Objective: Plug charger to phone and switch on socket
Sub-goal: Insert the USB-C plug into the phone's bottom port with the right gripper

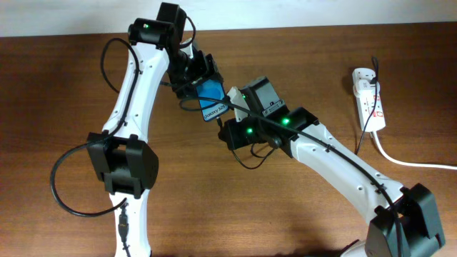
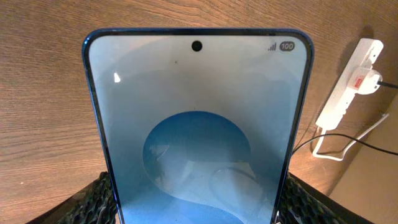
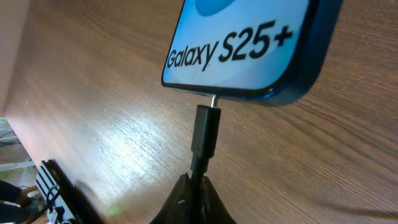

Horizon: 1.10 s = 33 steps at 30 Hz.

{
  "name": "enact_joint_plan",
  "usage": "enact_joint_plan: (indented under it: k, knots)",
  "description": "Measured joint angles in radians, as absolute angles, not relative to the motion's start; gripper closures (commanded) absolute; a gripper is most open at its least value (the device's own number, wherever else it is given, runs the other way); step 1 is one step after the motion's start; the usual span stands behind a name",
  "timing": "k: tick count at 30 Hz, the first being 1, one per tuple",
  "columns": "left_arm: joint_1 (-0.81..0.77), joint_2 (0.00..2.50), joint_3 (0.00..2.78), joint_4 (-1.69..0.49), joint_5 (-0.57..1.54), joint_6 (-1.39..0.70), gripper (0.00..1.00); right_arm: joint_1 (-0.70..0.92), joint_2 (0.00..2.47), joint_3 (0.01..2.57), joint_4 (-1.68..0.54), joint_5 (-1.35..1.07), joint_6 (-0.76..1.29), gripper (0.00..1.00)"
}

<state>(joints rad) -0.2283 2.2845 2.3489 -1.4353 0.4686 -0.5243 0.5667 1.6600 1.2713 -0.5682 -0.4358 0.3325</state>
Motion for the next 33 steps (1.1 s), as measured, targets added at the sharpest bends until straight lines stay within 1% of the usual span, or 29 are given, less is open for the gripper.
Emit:
enact_joint_plan:
  k: [33]
  knots:
    - [-0.228, 2.284, 2.349, -1.439, 0.429, -0.524, 1.00, 0.567, 1.660, 1.271, -0.569, -0.454, 0.332, 0.96]
